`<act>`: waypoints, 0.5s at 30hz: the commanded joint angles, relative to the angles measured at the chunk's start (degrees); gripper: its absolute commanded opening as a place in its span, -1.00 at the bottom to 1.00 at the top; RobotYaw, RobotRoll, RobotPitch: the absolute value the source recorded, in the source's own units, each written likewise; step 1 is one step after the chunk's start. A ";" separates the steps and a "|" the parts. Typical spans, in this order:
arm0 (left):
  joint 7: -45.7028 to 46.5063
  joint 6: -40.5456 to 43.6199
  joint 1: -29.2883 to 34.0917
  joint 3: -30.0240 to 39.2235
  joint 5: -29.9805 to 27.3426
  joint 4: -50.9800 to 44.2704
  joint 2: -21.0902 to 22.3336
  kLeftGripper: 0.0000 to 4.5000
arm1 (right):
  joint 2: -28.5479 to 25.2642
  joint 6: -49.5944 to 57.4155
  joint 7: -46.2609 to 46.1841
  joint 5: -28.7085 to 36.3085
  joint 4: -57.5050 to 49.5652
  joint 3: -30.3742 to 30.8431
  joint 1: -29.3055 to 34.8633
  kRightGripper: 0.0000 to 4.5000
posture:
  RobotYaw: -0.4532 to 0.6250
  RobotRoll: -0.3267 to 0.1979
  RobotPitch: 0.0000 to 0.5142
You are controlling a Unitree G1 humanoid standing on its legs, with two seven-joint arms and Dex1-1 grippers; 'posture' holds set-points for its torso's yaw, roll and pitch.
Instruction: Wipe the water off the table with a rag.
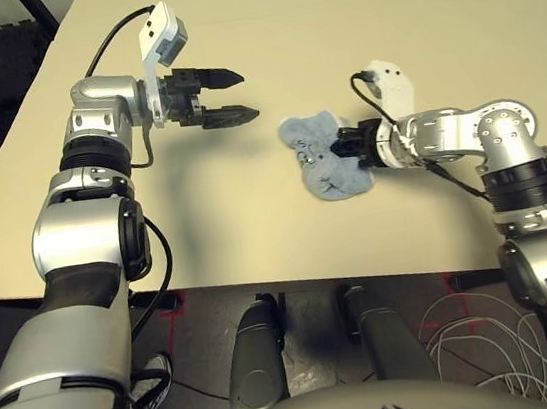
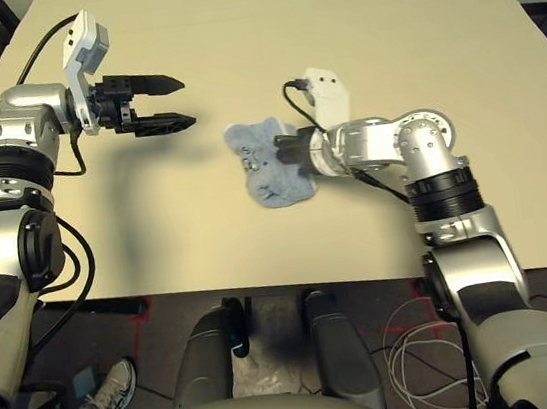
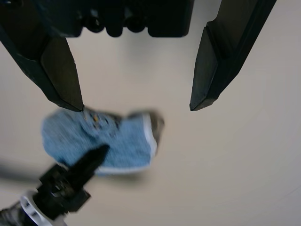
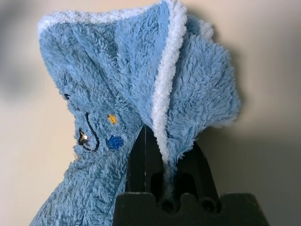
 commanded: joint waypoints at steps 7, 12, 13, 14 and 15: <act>0.85 -0.62 -0.52 0.24 0.16 1.46 0.52 1.00 | -6.02 -2.05 8.67 -16.53 8.35 -6.64 -1.76 -0.99 | -0.25 0.25 -0.21; 1.11 -0.71 -0.67 0.27 0.09 1.63 0.41 1.00 | -5.36 -1.76 11.69 -21.82 9.45 -8.48 -2.17 -0.99 | -0.24 0.25 -0.24; 1.16 -0.72 -0.69 0.27 0.08 1.65 0.40 1.00 | -5.09 -1.72 12.30 -22.60 9.67 -8.81 -2.32 -0.99 | -0.24 0.25 -0.24; 1.16 -0.66 -0.71 0.32 0.01 1.60 0.40 1.00 | -4.89 -1.13 13.72 -22.97 9.12 -8.76 -2.33 -0.99 | -0.24 0.25 -0.24; 1.26 -0.61 -0.65 0.47 -0.15 1.48 0.41 1.00 | -5.12 -1.05 16.04 -23.69 7.62 -7.80 -2.10 -0.99 | -0.23 0.25 -0.24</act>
